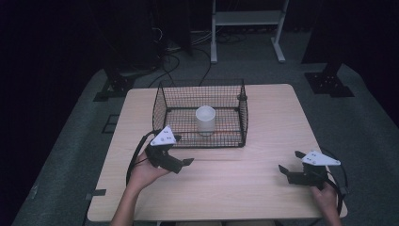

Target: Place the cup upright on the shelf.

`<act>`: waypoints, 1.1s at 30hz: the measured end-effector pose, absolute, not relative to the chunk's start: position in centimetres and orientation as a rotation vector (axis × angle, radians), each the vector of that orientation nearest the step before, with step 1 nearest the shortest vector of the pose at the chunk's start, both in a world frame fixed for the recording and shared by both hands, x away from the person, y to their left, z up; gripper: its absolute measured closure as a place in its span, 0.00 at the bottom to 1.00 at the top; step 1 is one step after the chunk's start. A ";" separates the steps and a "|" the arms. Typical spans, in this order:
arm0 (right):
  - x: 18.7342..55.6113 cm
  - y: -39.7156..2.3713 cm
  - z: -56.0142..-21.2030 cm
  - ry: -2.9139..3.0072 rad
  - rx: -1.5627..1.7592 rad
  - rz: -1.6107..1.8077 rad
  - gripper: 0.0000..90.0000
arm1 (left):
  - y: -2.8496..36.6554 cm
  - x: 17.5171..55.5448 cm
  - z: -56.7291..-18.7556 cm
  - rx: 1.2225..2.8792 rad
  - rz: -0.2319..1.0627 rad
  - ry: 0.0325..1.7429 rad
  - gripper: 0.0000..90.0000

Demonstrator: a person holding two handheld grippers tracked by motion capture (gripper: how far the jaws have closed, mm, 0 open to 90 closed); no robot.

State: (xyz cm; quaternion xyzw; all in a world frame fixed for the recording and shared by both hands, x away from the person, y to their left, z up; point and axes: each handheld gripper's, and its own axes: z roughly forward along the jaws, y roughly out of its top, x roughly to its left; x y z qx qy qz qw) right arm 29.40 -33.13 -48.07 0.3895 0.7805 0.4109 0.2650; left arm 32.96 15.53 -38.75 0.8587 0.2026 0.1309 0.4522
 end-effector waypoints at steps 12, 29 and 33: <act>29.4 -33.1 -48.1 2.109 1.052 1.109 0.15 | 15.8 32.0 -39.6 2.111 0.319 0.505 0.07; 29.4 -33.1 -48.1 2.109 1.052 1.105 0.15 | 16.5 30.3 -40.9 2.075 0.321 0.529 0.08; 29.4 -33.1 -48.1 2.109 1.052 1.104 0.15 | 16.7 29.7 -41.3 2.052 0.326 0.539 0.08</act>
